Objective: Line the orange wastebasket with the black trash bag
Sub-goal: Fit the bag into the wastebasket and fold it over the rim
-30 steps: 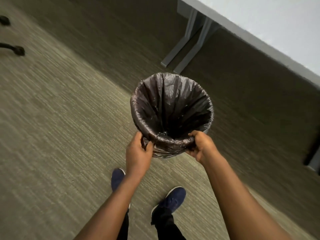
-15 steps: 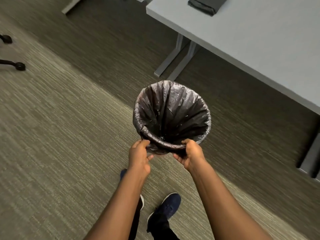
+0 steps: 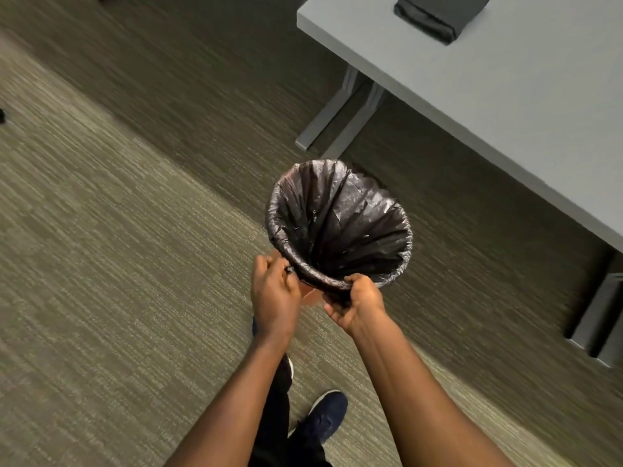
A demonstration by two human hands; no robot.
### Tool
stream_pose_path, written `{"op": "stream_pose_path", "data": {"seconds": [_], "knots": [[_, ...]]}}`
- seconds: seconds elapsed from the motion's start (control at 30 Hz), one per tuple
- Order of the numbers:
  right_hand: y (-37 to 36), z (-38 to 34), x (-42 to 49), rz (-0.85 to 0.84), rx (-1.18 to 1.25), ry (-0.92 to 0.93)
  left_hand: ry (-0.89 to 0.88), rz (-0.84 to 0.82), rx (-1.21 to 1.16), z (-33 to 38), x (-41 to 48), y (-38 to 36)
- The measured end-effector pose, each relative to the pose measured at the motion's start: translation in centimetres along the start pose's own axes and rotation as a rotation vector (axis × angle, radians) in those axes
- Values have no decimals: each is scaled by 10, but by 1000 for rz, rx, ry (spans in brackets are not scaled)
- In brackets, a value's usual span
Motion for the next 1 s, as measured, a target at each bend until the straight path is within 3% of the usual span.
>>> {"op": "stream_pose_path", "data": {"seconds": [0.07, 0.1, 0.13, 0.23, 0.33, 0.57, 1.0], "knots": [[-15, -9, 2, 8, 19, -11, 3, -20, -24, -2, 30, -1], [-22, -13, 2, 12, 26, -15, 90, -55, -58, -9, 44, -4], [-29, -17, 3, 17, 27, -18, 257, -100, -121, -23, 56, -12], [-49, -28, 7, 39, 11, -7, 973, -198, -561, -51, 66, -37], [-64, -40, 14, 88, 2, 19, 1275, -285, -758, -45, 78, -47], [-91, -54, 48, 98, -19, 17, 1486, -310, -873, -58, 99, -80], [-106, -92, 139, 103, -105, 34, 1466, -8, -877, -96, 101, -167]]}}
Point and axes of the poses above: each hand's wrist, its own x-axis towards the middle knuckle, its own y-axis out of the back of the hand, z = x × y, the point moved 9 cm from there along x, towards the middle knuckle, and after that the axes turned 11 degrees about z, right-handed, at the moved point
